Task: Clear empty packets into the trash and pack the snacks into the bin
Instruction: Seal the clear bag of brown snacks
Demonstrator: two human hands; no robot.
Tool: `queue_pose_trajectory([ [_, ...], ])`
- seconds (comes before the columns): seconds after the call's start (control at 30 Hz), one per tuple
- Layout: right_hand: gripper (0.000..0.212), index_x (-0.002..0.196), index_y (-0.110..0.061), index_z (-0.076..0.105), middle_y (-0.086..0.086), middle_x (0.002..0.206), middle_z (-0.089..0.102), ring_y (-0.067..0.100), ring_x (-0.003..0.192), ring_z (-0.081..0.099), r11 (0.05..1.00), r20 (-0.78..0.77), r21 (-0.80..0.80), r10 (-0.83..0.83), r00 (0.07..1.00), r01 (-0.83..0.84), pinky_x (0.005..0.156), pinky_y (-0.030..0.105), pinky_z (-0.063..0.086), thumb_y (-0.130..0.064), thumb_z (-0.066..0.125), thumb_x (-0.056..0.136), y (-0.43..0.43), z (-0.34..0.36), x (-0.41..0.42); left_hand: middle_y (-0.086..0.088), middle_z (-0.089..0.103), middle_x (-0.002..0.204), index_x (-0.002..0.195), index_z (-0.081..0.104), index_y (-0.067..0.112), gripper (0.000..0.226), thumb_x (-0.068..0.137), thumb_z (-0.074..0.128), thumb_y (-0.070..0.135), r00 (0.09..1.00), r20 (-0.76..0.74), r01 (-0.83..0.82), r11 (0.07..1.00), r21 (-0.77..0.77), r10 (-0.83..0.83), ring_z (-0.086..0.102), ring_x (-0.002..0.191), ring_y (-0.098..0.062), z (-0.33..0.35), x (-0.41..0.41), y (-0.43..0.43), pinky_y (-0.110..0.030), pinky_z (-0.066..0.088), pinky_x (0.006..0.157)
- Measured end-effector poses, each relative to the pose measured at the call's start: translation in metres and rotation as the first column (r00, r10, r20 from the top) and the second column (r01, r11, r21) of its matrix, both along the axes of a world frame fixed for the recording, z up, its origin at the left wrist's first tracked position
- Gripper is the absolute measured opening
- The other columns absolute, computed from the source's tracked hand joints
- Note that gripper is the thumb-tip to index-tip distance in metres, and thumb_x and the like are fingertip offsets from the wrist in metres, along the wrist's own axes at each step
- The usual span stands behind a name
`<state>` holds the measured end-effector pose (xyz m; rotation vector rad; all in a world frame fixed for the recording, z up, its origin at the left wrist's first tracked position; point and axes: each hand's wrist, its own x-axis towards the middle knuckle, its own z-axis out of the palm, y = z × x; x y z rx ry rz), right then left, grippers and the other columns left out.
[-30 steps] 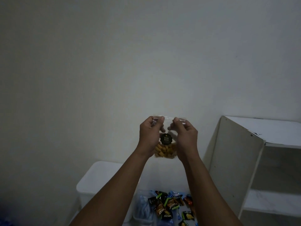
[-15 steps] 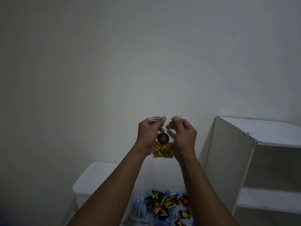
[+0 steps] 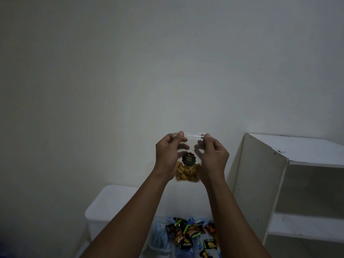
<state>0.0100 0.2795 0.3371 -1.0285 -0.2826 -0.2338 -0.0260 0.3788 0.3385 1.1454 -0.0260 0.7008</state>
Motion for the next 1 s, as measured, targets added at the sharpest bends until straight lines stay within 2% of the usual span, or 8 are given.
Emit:
queue_pose_trajectory([
  [0.1,0.021,0.093,-0.004,0.073,0.003,0.073,0.069,0.012,0.070,0.066,0.987,0.033,-0.122,0.114,0.993,-0.109,0.076,0.033,0.060,-0.024,0.068,0.092,-0.007,-0.001,-0.003,-0.002,0.066,0.082,0.088,0.065,0.012,0.016,0.098,0.059,0.022,1.000,-0.007,-0.004,0.998,0.061,0.005,0.063,0.073,-0.017,0.000,-0.001,0.000,-0.031,0.054,0.067],
  [0.2,0.006,0.087,-0.015,0.074,-0.001,0.068,0.070,0.010,0.069,0.066,0.976,0.052,-0.194,0.114,0.992,-0.102,0.075,0.035,0.056,-0.019,0.071,0.090,-0.009,0.000,-0.007,-0.003,0.067,0.079,0.087,0.068,0.011,0.015,0.097,0.061,0.021,1.000,0.002,-0.014,0.995,0.104,0.014,0.064,0.072,-0.017,-0.002,-0.002,-0.007,-0.031,0.054,0.067],
  [0.4,0.005,0.087,-0.016,0.074,0.000,0.069,0.069,0.010,0.068,0.065,0.987,0.036,-0.132,0.092,0.995,-0.087,0.075,0.035,0.053,-0.018,0.071,0.090,-0.017,0.001,-0.007,-0.008,0.069,0.081,0.089,0.068,0.007,0.018,0.096,0.062,0.021,0.999,0.047,0.012,0.999,0.042,-0.014,0.068,0.075,-0.022,-0.003,-0.003,-0.015,-0.033,0.057,0.072],
  [0.57,0.012,0.092,-0.013,0.078,-0.001,0.075,0.070,0.015,0.075,0.059,0.961,0.003,-0.136,0.242,0.970,-0.239,0.076,0.036,0.050,-0.019,0.077,0.083,-0.026,0.003,-0.010,-0.004,0.065,0.076,0.086,0.066,0.009,0.017,0.098,0.060,0.020,0.999,0.041,-0.019,0.995,0.098,0.015,0.066,0.071,-0.018,0.002,-0.003,-0.018,-0.035,0.057,0.071],
  [0.77,0.005,0.088,-0.013,0.078,-0.006,0.068,0.070,0.012,0.073,0.061,0.975,0.023,-0.188,0.128,0.992,-0.121,0.075,0.035,0.049,-0.016,0.075,0.085,-0.027,0.006,-0.008,-0.008,0.067,0.076,0.086,0.071,0.011,0.011,0.093,0.066,0.017,0.998,0.047,0.023,0.993,0.113,-0.029,0.066,0.074,-0.022,-0.001,-0.005,-0.022,-0.033,0.056,0.071],
  [0.9,0.011,0.091,-0.011,0.077,-0.008,0.067,0.069,0.007,0.067,0.060,0.968,0.058,-0.231,0.114,0.992,-0.098,0.068,0.030,0.049,-0.020,0.073,0.087,-0.024,0.004,-0.009,-0.005,0.066,0.074,0.087,0.070,0.011,0.013,0.096,0.063,0.018,0.999,0.019,-0.037,0.985,0.167,0.034,0.064,0.072,-0.016,0.002,-0.003,-0.021,-0.032,0.056,0.070],
  [1.0,0.008,0.086,-0.016,0.077,-0.008,0.067,0.068,0.008,0.071,0.062,0.982,0.038,-0.163,0.101,0.994,-0.093,0.072,0.033,0.053,-0.022,0.072,0.089,-0.022,0.004,-0.008,-0.005,0.063,0.071,0.085,0.068,0.010,0.015,0.096,0.062,0.018,0.998,0.023,-0.058,0.990,0.130,0.055,0.062,0.071,-0.015,0.002,-0.001,-0.019,-0.030,0.055,0.068],
])
